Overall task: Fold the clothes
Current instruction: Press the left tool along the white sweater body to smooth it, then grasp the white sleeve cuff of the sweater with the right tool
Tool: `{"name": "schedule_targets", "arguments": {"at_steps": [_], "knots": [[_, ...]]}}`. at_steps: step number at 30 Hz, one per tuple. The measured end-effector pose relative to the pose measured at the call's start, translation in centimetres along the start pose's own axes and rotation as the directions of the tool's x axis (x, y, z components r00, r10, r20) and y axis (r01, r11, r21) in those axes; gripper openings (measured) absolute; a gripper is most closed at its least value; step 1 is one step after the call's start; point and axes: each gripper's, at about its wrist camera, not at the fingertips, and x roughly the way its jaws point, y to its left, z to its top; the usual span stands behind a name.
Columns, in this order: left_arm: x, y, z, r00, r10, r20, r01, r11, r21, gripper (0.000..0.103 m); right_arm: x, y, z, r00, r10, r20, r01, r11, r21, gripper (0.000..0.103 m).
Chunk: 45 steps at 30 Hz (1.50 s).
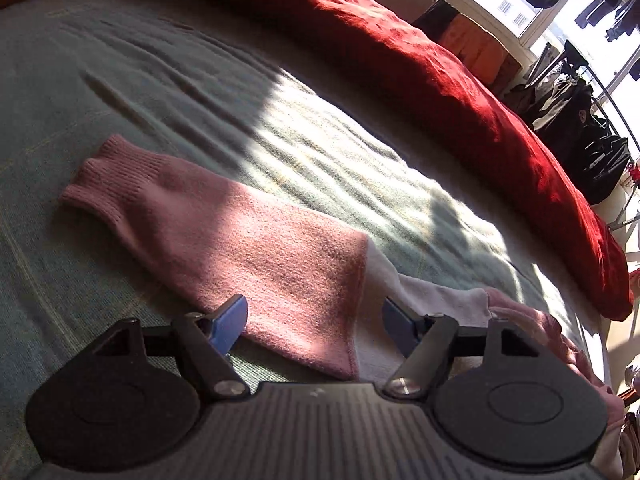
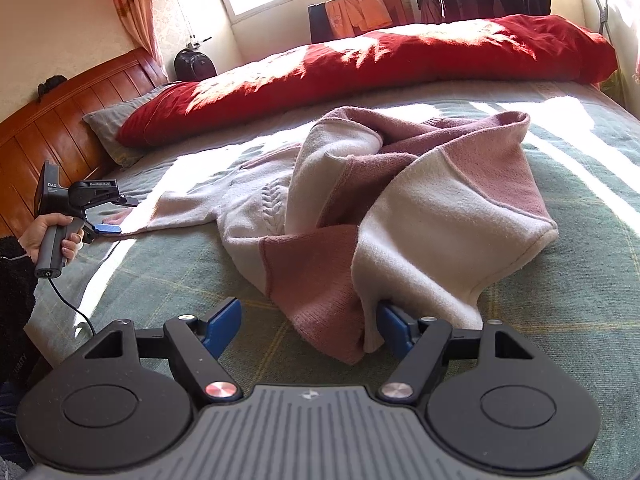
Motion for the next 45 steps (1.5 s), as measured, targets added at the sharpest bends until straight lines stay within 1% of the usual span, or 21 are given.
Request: {"name": "schedule_targets", "arguments": {"at_steps": [1,3,6,7,8,14,16,17,18,20,23,24,25,27,29,31,34,37,40,43,45], "knots": [[0.1,-0.7,0.1,1.0,-0.027,-0.003,0.027,1.0,0.009,0.073,0.0,0.1,0.1,1.0,0.0,0.001,0.0,1.0,-0.002,0.078],[1.0,-3.6,0.3,0.994,-0.106,-0.028,0.107,0.993,0.044,0.073,0.1,0.2,0.1,1.0,-0.001,0.0,0.001,1.0,-0.007,0.078],[3.1,-7.9,0.0,0.974,-0.189,-0.128,0.202,0.975,0.094,0.075,0.2,0.4,0.3,1.0,-0.004,-0.001,0.004,1.0,-0.013,0.078],[4.0,-9.1,-0.4,0.971,-0.178,-0.163,0.198,0.973,0.116,0.075,0.3,0.5,0.3,1.0,-0.005,-0.002,0.005,1.0,-0.012,0.078],[4.9,-10.0,-0.8,0.972,-0.151,-0.179,0.178,0.974,0.141,0.075,0.3,0.5,0.3,1.0,-0.005,-0.002,0.005,1.0,-0.013,0.078],[9.8,-9.7,-1.4,0.983,-0.027,-0.184,0.06,0.982,0.178,0.074,0.6,0.1,0.1,1.0,-0.012,-0.012,0.011,1.0,-0.012,0.078],[9.4,-8.6,-0.7,0.99,-0.027,-0.139,0.048,0.988,0.148,0.073,0.6,-0.1,0.1,1.0,-0.013,-0.011,0.013,1.0,-0.006,0.078],[9.0,-8.2,-0.3,0.991,-0.003,-0.13,0.021,0.991,0.131,0.072,0.5,-0.3,0.1,1.0,-0.012,-0.01,0.012,1.0,-0.004,0.078],[8.5,-7.8,-0.1,0.992,0.031,-0.125,-0.013,0.99,0.139,0.072,0.4,-0.4,0.0,1.0,-0.012,-0.009,0.012,1.0,-0.004,0.078],[7.6,-7.0,0.0,0.988,0.106,-0.114,-0.083,0.978,0.19,0.071,0.1,-0.6,0.0,1.0,-0.015,-0.003,0.015,1.0,-0.003,0.078],[6.0,-4.7,-0.4,0.989,0.091,-0.114,-0.069,0.981,0.184,0.071,-0.1,-1.1,0.0,1.0,-0.008,0.011,0.008,1.0,0.017,0.078],[5.4,-4.3,-0.4,0.991,0.073,-0.111,-0.054,0.984,0.17,0.071,-0.2,-1.1,0.1,1.0,-0.008,0.013,0.007,1.0,0.02,0.078],[4.9,-4.1,-0.5,0.992,0.061,-0.109,-0.042,0.985,0.165,0.072,-0.2,-1.0,0.1,1.0,-0.007,0.014,0.007,1.0,0.02,0.078],[3.7,-4.4,-0.8,0.992,0.069,-0.11,-0.048,0.982,0.183,0.073,-0.4,-0.8,0.2,1.0,-0.008,0.019,0.007,1.0,0.016,0.078],[2.4,-5.9,-1.8,0.995,0.074,-0.069,-0.053,0.963,0.264,0.073,-0.9,-0.3,0.3,0.999,-0.009,0.033,0.01,1.0,-0.004,0.078],[1.0,-7.7,-3.0,0.998,0.059,-0.021,-0.047,0.932,0.359,0.076,-1.6,0.2,0.5,0.999,-0.014,0.05,0.015,1.0,-0.023,0.078],[-1.0,-10.2,-5.6,1.0,0.001,-0.005,0.002,0.891,0.455,0.081,-2.7,0.7,0.7,0.996,-0.034,0.08,0.038,0.998,-0.052,0.078],[-2.8,-12.5,-9.0,0.997,-0.07,-0.038,0.079,0.843,0.532,0.082,-3.4,0.9,0.8,0.993,-0.068,0.1,0.077,0.993,-0.094,0.078],[-4.2,-14.2,-12.5,0.988,-0.129,-0.087,0.156,0.798,0.583,0.085,-3.2,0.8,0.8,0.986,-0.125,0.111,0.142,0.977,-0.16,0.074],[-5.5,-15.8,-16.4,0.979,-0.16,-0.124,0.202,0.737,0.645,0.086,-2.1,0.3,0.9,0.982,-0.171,0.084,0.185,0.959,-0.215,0.069],[-6.3,-16.6,-18.9,0.974,-0.175,-0.145,0.226,0.686,0.692,0.086,-1.2,-0.2,0.8,0.978,-0.198,0.069,0.209,0.946,-0.248,0.062]]}}
